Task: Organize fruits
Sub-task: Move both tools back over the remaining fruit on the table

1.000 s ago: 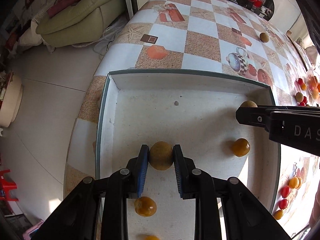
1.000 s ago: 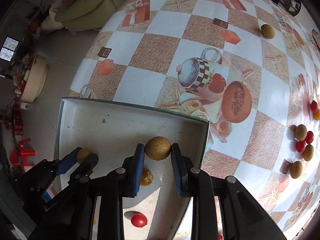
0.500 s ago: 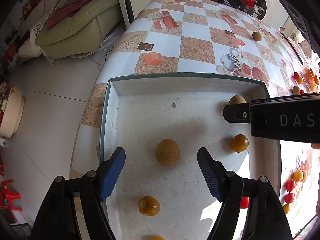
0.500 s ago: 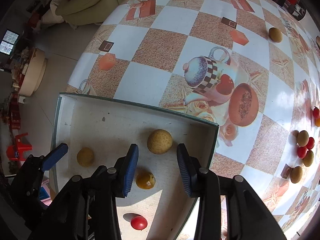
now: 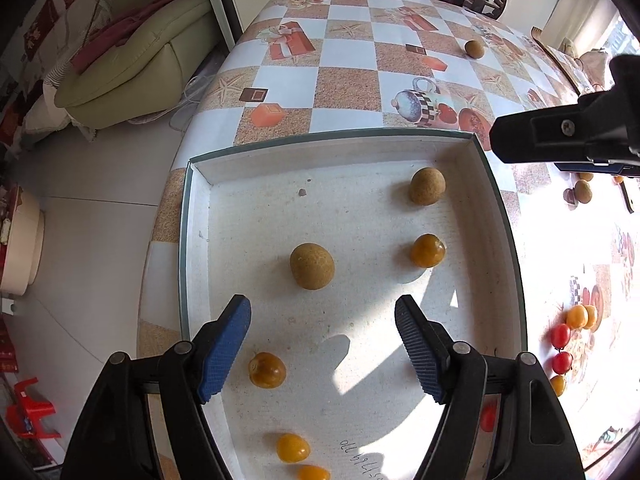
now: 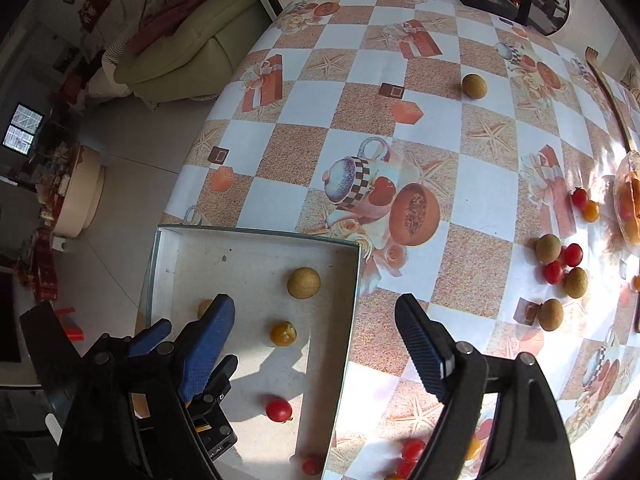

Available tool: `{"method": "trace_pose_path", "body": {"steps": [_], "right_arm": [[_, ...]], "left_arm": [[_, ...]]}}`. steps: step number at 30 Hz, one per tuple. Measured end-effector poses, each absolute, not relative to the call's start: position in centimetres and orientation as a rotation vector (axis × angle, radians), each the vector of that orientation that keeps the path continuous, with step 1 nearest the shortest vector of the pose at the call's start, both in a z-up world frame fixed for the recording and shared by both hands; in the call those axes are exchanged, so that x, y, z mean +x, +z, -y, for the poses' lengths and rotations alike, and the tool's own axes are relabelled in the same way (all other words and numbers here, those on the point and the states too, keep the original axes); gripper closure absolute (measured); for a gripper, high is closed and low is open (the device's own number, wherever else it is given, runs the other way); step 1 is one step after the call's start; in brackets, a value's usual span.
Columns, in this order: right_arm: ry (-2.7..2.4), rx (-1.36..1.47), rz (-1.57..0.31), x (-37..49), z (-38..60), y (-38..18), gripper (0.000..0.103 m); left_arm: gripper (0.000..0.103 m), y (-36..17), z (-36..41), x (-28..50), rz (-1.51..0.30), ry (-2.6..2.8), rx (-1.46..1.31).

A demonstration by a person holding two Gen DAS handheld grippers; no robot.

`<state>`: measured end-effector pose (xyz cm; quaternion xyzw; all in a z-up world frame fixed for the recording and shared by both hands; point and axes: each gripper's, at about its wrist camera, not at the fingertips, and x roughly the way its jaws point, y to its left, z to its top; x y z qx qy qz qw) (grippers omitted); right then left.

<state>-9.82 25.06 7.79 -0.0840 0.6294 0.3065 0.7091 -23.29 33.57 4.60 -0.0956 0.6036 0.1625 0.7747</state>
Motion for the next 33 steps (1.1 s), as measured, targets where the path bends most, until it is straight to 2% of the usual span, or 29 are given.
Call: {"method": "trace_pose_path", "body": {"steps": [21, 33], "right_arm": [[0.312, -0.035, -1.488, -9.6, -3.2, 6.0, 0.018], [0.371, -0.067, -1.501, -11.7, -0.4, 5.0, 0.018]], "left_arm": [[0.027, 8.5, -21.8, -17.3, -1.278, 0.110, -0.067], [0.027, 6.4, -18.0, -12.6, -1.326, 0.026, -0.092]]}}
